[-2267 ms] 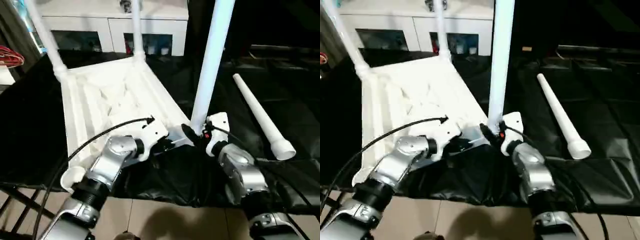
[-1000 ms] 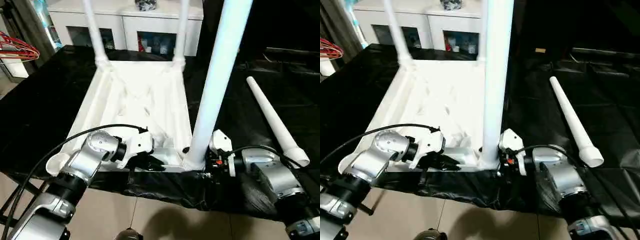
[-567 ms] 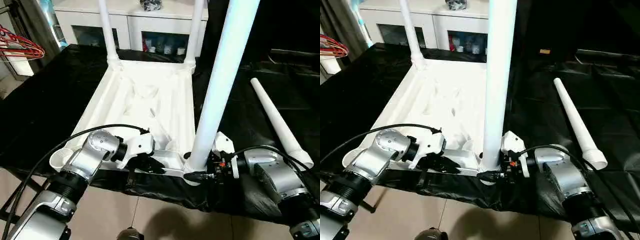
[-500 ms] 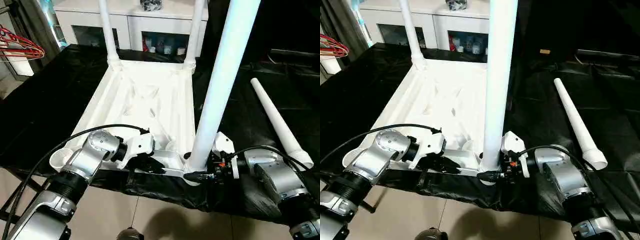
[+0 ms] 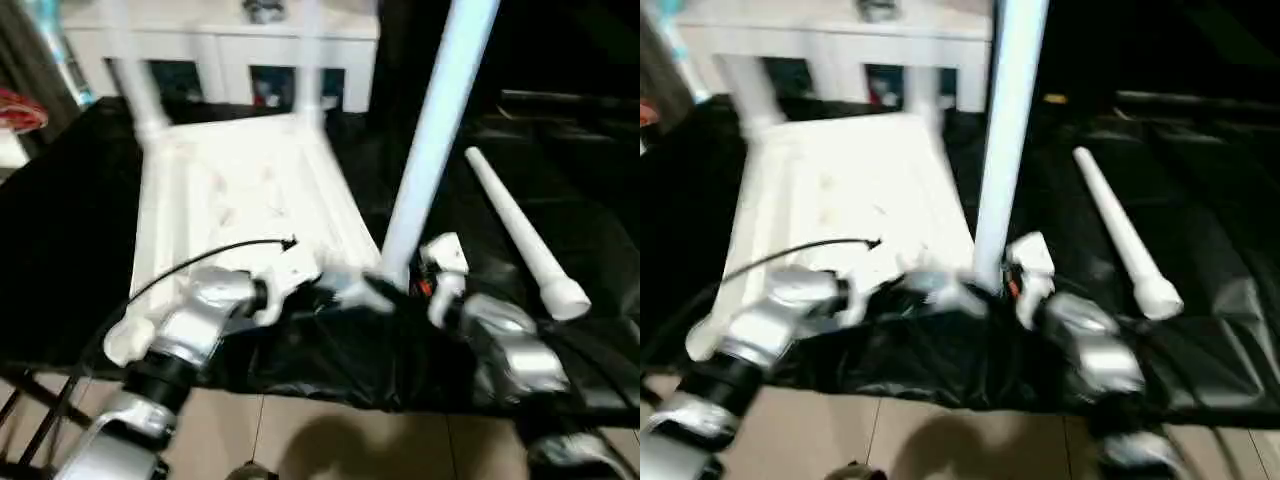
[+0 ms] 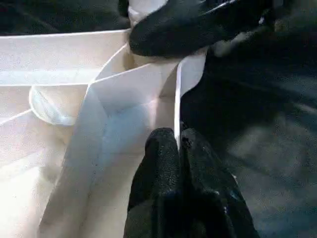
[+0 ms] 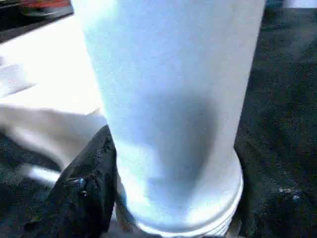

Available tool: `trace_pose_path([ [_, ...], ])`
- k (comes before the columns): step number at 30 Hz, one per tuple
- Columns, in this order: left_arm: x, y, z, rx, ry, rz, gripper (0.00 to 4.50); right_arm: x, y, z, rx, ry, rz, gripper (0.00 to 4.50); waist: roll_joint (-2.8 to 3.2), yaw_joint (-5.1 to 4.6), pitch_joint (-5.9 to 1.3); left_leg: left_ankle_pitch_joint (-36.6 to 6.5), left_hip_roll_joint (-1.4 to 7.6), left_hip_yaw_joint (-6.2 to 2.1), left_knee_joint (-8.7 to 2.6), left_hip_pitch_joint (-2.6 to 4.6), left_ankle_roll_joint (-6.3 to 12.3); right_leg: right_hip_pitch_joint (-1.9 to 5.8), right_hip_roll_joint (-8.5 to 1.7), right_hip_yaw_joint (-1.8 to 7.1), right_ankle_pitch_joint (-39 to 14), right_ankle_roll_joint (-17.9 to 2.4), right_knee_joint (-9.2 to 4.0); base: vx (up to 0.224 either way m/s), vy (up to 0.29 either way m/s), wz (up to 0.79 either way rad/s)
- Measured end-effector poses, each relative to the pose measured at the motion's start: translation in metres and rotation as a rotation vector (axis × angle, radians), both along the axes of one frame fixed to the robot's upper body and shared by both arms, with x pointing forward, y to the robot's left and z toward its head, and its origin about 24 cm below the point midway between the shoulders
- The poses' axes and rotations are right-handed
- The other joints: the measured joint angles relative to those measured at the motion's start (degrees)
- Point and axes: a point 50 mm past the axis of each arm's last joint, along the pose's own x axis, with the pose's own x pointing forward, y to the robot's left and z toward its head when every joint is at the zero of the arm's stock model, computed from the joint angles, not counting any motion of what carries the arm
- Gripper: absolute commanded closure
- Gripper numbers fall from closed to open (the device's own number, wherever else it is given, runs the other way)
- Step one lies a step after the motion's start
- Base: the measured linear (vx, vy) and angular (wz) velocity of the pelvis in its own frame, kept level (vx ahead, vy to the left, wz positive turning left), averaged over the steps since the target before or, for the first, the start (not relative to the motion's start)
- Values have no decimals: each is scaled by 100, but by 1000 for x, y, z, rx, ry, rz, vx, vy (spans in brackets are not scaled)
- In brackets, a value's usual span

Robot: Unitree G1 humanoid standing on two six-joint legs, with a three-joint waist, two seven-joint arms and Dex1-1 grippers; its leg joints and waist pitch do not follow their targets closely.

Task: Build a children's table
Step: Rotate leg to tighten

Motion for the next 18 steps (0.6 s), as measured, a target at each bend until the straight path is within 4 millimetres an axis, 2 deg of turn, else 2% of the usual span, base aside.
trace_pose_path([
  [6,0,-10,-2,-10,-26,64,450,4,7,-2,-26,-34,-116,173,37,15,-22,-2,-6,3,-24,-2,2,2,0,0,-3,3,-24,0,0,0],
  [7,0,-10,-2,-9,-26,63,450,4,7,-2,-24,-35,-117,139,37,14,-22,-2,-6,4,-24,-2,1,2,0,0,-3,2,-26,0,0,0],
  [9,-1,-10,-2,-9,-26,62,450,4,6,-2,-13,-34,-120,104,39,11,-22,-2,-7,4,-24,-2,2,4,-1,0,-2,1,-31,0,0,0],
  [13,-3,-9,-1,-9,-24,42,450,3,6,-2,-8,-39,-75,65,45,3,-22,-3,-8,4,-27,-5,3,5,0,1,0,-1,-40,0,0,0],
  [18,-7,2,0,-12,2,-43,450,-6,-1,0,-38,-45,103,65,54,32,-18,-2,-6,3,-42,-7,3,3,1,-7,0,-1,-46,0,0,0],
])
